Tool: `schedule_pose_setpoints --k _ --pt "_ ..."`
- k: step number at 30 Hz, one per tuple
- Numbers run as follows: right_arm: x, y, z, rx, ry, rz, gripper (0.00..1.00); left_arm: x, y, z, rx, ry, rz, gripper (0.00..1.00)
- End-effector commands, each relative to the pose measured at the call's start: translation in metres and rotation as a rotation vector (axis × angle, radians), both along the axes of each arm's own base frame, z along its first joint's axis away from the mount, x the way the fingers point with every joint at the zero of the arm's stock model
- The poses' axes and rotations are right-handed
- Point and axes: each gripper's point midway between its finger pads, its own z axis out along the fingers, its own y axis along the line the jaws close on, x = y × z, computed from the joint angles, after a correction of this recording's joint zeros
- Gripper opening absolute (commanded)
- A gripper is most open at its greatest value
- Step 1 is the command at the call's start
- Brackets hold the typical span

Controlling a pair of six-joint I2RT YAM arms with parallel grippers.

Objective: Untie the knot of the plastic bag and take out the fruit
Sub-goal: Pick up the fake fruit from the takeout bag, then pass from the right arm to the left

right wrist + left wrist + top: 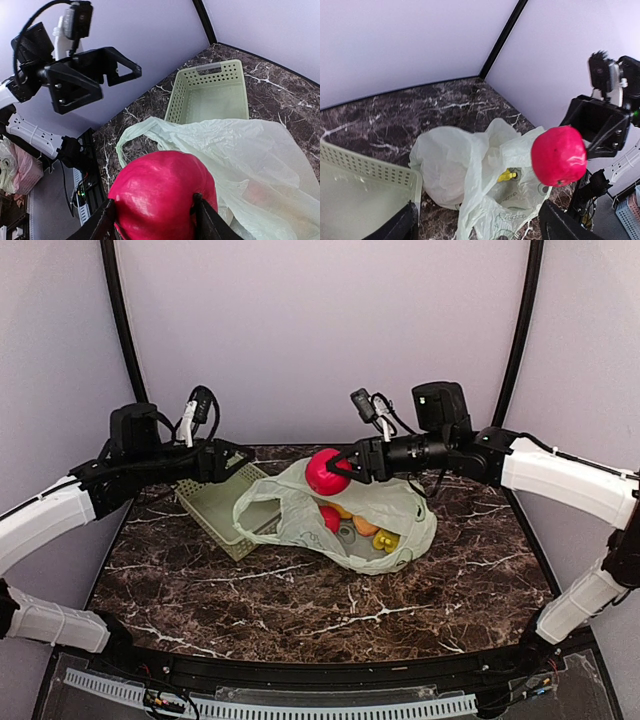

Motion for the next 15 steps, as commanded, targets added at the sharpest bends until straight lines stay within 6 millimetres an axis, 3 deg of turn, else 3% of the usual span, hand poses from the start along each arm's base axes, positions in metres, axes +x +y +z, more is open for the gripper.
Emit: schedule_pose_setpoints --k 1,5,8,15 --pt "0.007 0.004 0.035 0.101 -0.082 0.015 0.52 -0.023 -0.003 0.053 -0.02 -0.164 -0.064 0.85" --pt "0.006 0.012 0.052 0.154 -0.107 0.049 0.52 -0.05 -0.029 0.072 -0.032 -0.244 -0.186 0.9" --pt "0.006 0.017 0.058 0.177 -0.103 0.072 0.52 -0.065 -0.053 0.068 -0.013 -0.271 -0.268 0.93" --pt "0.0 0.022 0.063 0.219 -0.09 0.122 0.52 -0.051 -0.073 0.046 0.017 -0.213 -0.27 0.99"
